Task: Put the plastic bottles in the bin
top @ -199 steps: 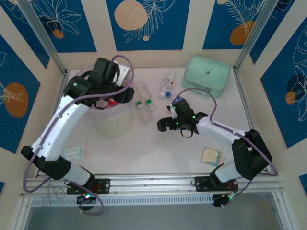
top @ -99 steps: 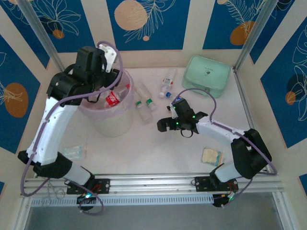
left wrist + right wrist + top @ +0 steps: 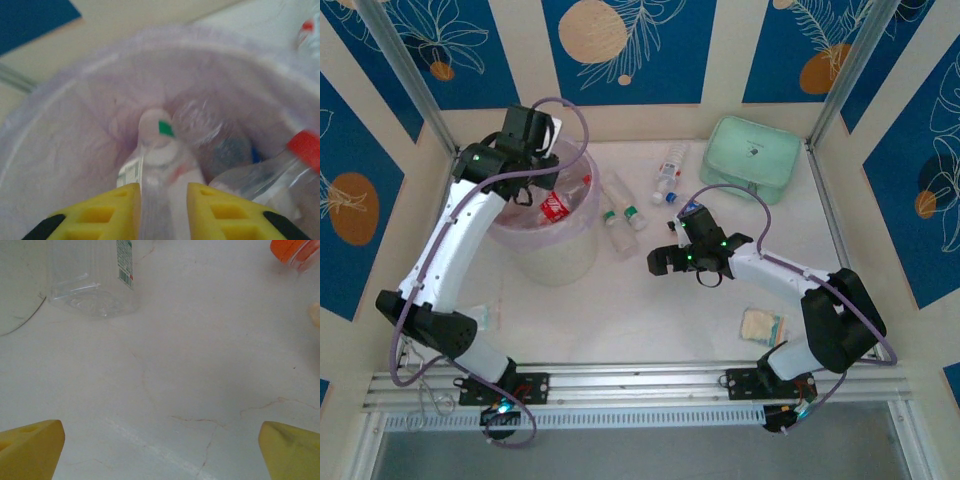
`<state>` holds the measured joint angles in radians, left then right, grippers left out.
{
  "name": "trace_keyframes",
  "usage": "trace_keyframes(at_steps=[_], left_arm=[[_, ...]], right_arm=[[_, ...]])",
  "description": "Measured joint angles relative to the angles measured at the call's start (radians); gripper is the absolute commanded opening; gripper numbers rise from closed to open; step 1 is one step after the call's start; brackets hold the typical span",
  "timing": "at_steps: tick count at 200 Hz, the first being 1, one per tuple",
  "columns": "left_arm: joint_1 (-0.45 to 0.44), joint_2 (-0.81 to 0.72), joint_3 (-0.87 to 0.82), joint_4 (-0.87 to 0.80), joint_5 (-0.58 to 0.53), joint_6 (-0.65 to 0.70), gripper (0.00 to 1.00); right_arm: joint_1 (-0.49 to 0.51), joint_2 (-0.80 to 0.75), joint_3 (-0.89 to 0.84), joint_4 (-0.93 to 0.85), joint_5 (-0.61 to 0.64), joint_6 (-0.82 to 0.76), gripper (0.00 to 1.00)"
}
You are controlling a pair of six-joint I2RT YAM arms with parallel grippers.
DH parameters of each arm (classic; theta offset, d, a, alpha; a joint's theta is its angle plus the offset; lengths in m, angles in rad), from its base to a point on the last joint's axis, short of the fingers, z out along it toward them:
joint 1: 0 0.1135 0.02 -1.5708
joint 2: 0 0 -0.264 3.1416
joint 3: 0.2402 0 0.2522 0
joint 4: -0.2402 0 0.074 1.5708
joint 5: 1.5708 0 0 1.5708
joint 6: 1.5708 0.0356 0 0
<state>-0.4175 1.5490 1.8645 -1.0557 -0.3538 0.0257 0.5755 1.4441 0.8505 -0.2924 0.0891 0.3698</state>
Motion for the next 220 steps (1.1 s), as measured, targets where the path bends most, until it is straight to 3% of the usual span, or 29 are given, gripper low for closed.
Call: trace_keyframes(at_steps=[28, 74, 138, 195, 220], left_arm=[[0.05, -0.089, -0.145, 0.015, -0.007, 0.003, 0.21], [0.215, -0.226, -0.293, 0.055, 0.018, -0.014, 0.18], [0.225, -0.173, -0.385, 0.202, 0.143, -0.072, 0.25], [0.219, -0.166, -0.379, 0.213, 0.155, -0.072, 0.38], [0.218, -0.167, -0.31, 0.153, 0.153, -0.069, 0.41]], right_arm=[[-0.002, 0.0, 0.0, 0.0, -0.002, 0.0, 1.0], [-0.002, 0.033, 0.005, 0.029, -0.029, 0.0, 1.0], [0.0, 0.213, 0.098, 0.155, -0.149, 0.007, 0.99], [0.012, 0.405, 0.207, 0.264, -0.226, 0.007, 1.0], [0.02, 0.459, 0.241, 0.278, -0.216, 0.003, 0.9]])
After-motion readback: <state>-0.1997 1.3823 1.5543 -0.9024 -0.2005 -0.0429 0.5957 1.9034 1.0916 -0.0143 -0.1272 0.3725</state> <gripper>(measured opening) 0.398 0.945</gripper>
